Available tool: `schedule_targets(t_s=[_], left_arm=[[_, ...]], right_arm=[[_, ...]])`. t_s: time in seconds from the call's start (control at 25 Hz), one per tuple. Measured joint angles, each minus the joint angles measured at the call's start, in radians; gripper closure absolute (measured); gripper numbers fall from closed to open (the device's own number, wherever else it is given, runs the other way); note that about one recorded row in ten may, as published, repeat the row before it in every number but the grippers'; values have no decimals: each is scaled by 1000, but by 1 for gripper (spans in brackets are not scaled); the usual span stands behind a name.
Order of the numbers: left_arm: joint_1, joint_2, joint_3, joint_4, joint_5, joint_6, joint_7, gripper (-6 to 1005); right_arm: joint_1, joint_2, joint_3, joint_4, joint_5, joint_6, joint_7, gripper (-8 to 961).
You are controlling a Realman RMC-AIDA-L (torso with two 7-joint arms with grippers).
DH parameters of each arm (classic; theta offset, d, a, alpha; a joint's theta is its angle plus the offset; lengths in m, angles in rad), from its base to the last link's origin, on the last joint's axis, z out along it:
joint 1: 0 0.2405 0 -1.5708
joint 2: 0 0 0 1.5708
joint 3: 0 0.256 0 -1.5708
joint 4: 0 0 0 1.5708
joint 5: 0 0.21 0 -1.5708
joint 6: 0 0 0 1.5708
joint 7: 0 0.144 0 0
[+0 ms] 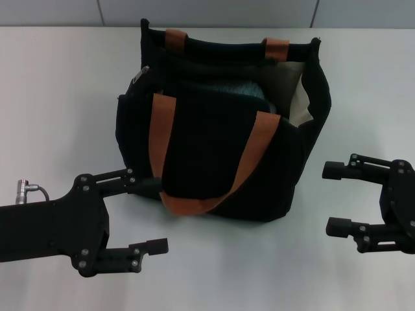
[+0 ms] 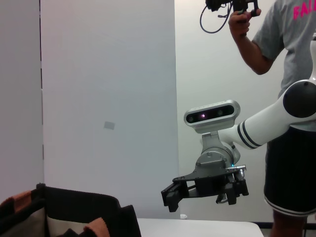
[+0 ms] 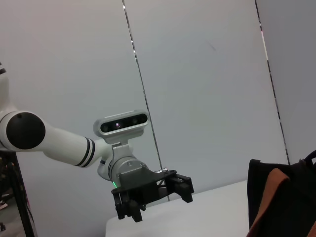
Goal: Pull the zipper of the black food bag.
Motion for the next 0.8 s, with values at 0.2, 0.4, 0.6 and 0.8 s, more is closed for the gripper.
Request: schedule_targets(t_s=[0.2,0.4,0.6,0.8], left_arm=[[1,-2,-17,-16,-2,-12,38,242],[3,-2,-28,-28,-5,-16,60,242],[58,-6,-332,-153,-24,-148,427,242],[8,-8,-483,-406,-69,-359,913,242]], right_arm=[[1,1,0,1,3,1,0,118],[-4,1,1,2,14,-13,1,118],[-7,-4,23,29,42,-29,25,118],[0,2,70,24,44,-27,30,118]])
